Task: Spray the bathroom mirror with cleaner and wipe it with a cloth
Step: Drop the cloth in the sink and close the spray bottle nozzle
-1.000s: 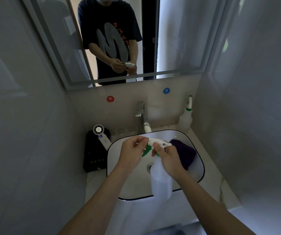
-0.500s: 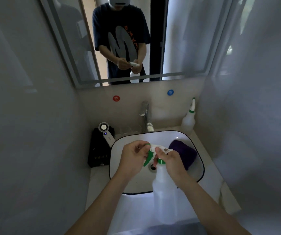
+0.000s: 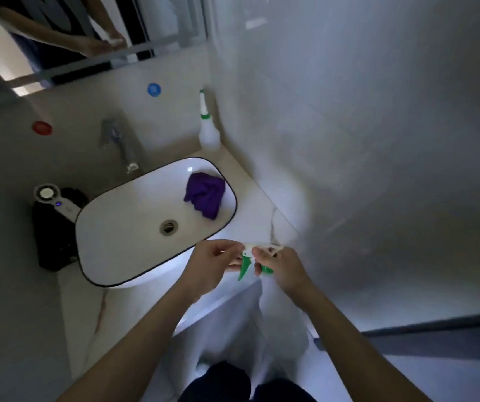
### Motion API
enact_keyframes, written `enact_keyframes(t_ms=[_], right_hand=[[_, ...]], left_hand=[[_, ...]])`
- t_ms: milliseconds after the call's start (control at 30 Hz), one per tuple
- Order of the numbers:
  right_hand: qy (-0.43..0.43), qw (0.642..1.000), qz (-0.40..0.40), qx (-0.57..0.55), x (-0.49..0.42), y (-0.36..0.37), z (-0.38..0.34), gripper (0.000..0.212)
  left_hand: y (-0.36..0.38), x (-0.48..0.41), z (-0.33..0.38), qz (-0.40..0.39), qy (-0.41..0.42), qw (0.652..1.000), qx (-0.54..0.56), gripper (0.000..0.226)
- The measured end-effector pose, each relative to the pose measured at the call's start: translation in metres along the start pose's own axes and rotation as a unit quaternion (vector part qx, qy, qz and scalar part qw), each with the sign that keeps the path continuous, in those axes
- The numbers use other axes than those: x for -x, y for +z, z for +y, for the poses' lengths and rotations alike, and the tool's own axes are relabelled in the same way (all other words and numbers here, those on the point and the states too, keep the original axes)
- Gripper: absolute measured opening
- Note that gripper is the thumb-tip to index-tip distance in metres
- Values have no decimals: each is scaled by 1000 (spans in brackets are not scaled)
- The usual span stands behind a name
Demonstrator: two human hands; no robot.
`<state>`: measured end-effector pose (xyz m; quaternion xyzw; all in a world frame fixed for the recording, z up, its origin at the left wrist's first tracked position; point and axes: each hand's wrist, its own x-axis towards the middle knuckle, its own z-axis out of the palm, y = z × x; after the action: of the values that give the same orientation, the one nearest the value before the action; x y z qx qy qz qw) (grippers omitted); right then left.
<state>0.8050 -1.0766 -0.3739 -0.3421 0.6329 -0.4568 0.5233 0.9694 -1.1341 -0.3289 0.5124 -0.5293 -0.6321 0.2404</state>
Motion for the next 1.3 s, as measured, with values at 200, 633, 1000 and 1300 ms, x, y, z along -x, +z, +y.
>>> enact_keyframes(t_ms=[200,633,1000,1300], right_hand=[[15,999,51,-11,57,-85,45,35],[179,965,188,-21,83,-81,170,31],[278,933,207,-98,59,-27,271,36],[276,822,357,-348,-1,-31,289,17]], left_hand=[[94,9,-30,-72,30,996,-53,15],[120,28,-208,-95,-168,977,-87,34],[74,50,-347,-204,-258,919,-219,51],[73,-4,-371,-327,-216,872,-294,124]])
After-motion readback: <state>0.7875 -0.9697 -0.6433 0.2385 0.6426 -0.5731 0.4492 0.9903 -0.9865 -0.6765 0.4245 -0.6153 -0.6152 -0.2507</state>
